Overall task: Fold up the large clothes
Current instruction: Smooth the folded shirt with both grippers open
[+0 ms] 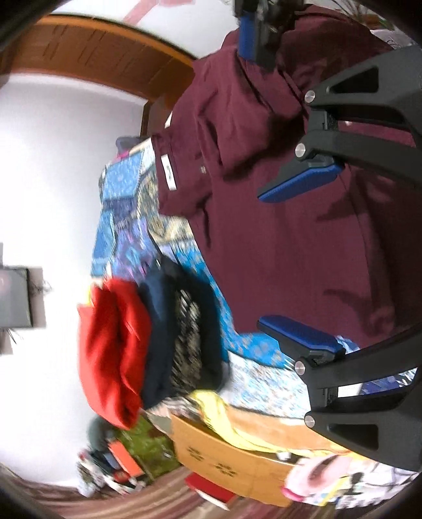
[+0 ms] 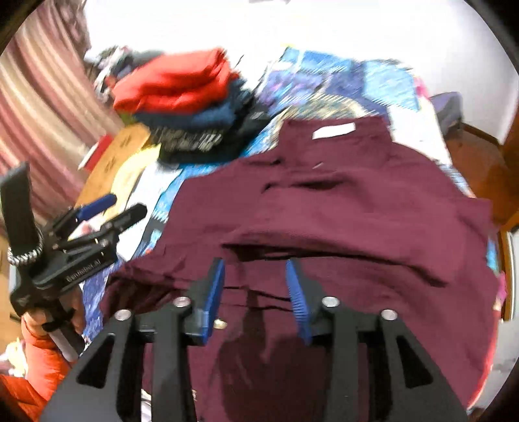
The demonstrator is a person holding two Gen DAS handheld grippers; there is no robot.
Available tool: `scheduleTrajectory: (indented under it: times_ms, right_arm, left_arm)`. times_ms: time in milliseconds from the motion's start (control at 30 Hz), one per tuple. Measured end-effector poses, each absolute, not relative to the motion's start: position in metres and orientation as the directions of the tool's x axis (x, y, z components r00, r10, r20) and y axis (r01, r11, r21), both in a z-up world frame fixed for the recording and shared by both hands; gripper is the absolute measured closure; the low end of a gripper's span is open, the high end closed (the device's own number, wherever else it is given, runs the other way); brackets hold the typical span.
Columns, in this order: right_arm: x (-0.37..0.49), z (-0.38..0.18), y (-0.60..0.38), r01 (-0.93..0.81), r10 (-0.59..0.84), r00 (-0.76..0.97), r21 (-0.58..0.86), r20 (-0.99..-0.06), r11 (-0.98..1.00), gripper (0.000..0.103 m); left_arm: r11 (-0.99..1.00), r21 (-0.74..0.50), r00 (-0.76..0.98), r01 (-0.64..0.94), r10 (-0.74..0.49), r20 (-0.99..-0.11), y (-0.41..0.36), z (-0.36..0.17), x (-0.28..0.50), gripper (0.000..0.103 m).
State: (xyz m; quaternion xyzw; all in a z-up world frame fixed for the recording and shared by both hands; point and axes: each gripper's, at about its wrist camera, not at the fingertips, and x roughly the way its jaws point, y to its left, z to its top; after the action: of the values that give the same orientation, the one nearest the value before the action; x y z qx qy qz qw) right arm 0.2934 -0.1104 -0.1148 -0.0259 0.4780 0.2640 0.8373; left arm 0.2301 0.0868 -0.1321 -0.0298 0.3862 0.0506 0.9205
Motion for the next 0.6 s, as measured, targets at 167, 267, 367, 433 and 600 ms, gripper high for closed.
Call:
scheduleTrajectory:
  times_ms: [167, 267, 367, 433, 600]
  right_arm:
    - [0.294, -0.099, -0.173, -0.317, 0.332, 0.547, 0.177, -0.768, 0.932, 0.047]
    - [0.296, -0.098, -0.205, -0.229, 0.265, 0.591, 0.157, -0.762, 0.961, 0.047]
    - [0.298, -0.104, -0.233, -0.143, 0.21, 0.601, 0.155, -0.771, 0.978, 0.047]
    - [0.299, -0.111, -0.248, -0.094, 0.195, 0.594, 0.174, -0.78, 0.98, 0.047]
    - [0.303, -0.136, -0.266, -0.025, 0.186, 0.542, 0.206, -0.82, 0.978, 0.047]
  left_arm:
    - [1.0, 0.031, 0.721, -0.002, 0.023, -0.692, 0.04, -0.118, 0.25, 0.032]
    - [0.995, 0.078, 0.735, 0.056, 0.012, -0.678, 0.011, -0.116, 0.261, 0.032]
    - [0.986, 0.119, 0.726, 0.114, -0.001, -0.687, -0.016, -0.123, 0.272, 0.031]
    - [0.978, 0.134, 0.708, 0.158, -0.018, -0.706, -0.032, -0.131, 0.278, 0.031]
    - [0.959, 0.155, 0.667, 0.237, -0.045, -0.743, -0.058, -0.152, 0.287, 0.031]
